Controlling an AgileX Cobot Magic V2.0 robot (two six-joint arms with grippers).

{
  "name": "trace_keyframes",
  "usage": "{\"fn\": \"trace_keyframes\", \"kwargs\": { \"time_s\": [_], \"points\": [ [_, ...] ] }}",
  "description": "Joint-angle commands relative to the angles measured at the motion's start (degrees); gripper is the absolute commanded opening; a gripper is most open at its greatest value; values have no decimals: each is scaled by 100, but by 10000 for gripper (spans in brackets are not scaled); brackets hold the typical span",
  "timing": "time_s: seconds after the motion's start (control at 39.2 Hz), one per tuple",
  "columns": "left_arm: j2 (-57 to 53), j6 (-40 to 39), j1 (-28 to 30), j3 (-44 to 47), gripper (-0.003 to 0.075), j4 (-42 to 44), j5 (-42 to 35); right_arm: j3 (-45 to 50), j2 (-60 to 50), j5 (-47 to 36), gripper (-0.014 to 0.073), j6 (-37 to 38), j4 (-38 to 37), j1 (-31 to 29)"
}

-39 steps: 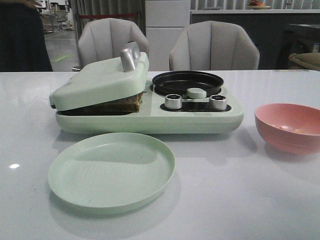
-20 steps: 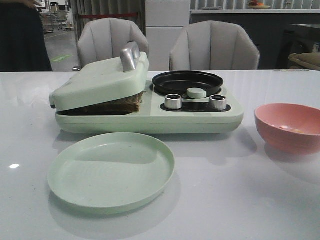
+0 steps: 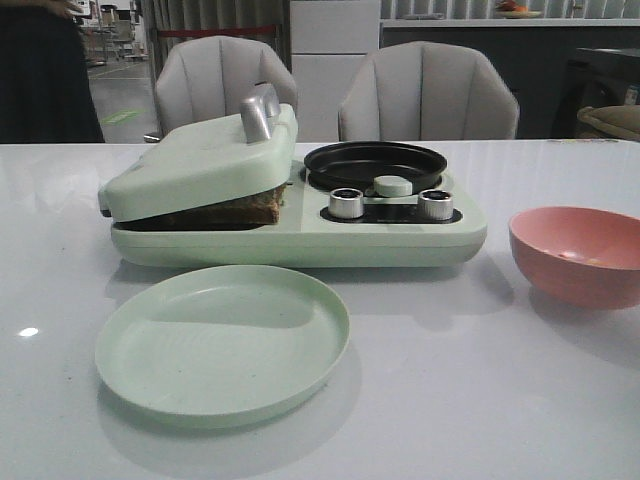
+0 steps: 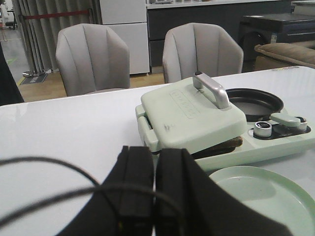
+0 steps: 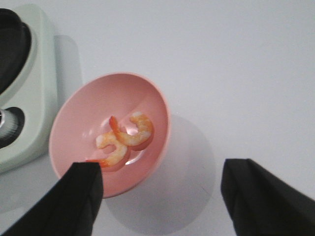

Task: Make breakfast with bread and shrimp
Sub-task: 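Reach the right gripper to the pink bowl rim and grasp it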

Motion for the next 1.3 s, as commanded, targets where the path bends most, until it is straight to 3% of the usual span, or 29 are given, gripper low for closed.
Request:
{"fn": "trace_keyframes", "kwargs": {
  "time_s": [0.0, 0.74, 0.84, 1.07, 1.28],
  "points": [
    [65, -57, 12, -138, 114, -85, -454, -492, 440, -211, 595, 71, -178, -52],
    [65, -57, 12, -138, 114, -85, -454, -2381, 3157, 460, 591, -476, -208, -20],
    [65, -57, 12, -138, 114, -85, -454, -2533, 3399, 550, 515, -476, -208, -20],
    [65, -57, 12, -138, 114, -85, -454, -2628, 3612, 518, 204, -476, -208, 15],
    [65, -57, 12, -138, 114, -85, -454, -2642, 3586, 518, 143, -476, -208, 15]
  ]
}}
